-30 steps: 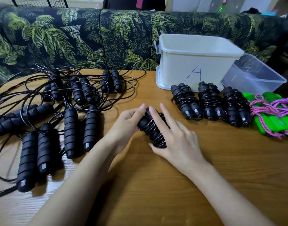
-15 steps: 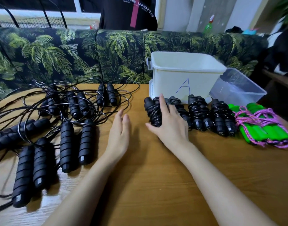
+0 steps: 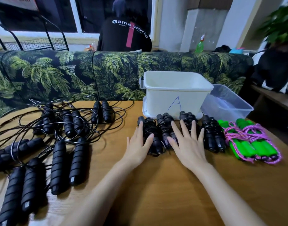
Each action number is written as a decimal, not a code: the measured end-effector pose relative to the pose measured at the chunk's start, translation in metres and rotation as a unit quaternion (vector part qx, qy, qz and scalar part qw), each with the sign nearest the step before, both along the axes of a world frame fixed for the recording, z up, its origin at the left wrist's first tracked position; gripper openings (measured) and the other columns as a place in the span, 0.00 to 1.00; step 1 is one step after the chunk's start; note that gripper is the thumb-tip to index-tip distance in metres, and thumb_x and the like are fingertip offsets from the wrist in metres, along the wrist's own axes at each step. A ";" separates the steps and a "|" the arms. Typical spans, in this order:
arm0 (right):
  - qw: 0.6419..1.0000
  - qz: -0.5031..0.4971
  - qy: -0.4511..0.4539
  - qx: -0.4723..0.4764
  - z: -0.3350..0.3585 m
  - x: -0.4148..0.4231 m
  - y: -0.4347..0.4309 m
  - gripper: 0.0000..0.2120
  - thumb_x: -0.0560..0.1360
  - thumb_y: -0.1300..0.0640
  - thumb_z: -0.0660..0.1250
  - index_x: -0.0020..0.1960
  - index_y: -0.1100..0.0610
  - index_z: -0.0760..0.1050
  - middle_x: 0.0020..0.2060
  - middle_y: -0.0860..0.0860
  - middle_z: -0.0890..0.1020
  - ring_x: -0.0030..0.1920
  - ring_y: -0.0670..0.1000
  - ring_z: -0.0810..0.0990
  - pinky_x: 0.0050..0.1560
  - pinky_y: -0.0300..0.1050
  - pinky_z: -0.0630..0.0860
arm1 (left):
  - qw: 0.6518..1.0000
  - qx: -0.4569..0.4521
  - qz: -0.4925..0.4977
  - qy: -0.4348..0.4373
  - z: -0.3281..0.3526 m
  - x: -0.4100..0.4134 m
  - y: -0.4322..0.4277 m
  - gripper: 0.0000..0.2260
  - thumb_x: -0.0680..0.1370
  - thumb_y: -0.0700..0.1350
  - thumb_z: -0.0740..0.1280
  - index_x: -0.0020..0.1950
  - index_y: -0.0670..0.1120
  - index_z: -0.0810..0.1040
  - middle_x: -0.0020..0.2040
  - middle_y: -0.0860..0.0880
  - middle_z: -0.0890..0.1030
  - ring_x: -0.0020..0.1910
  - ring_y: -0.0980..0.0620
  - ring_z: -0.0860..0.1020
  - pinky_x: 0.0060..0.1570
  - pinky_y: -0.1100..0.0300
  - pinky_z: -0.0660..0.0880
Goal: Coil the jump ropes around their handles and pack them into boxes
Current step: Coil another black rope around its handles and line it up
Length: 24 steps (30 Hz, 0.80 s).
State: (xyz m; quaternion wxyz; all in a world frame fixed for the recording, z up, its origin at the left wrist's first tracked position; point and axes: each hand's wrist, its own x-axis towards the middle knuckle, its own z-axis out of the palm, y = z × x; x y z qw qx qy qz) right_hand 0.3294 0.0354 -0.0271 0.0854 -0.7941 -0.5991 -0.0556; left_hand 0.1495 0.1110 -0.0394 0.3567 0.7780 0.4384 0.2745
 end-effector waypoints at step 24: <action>0.998 -0.018 0.025 0.048 -0.011 0.015 -0.007 0.40 0.72 0.31 0.28 0.80 0.45 0.44 0.80 0.44 0.50 0.77 0.54 0.32 0.73 0.71 0.36 | 0.984 0.051 0.071 0.155 0.007 0.028 0.016 0.28 0.83 0.62 0.49 0.80 0.59 0.42 0.77 0.50 0.64 0.76 0.43 0.58 0.74 0.36 0.45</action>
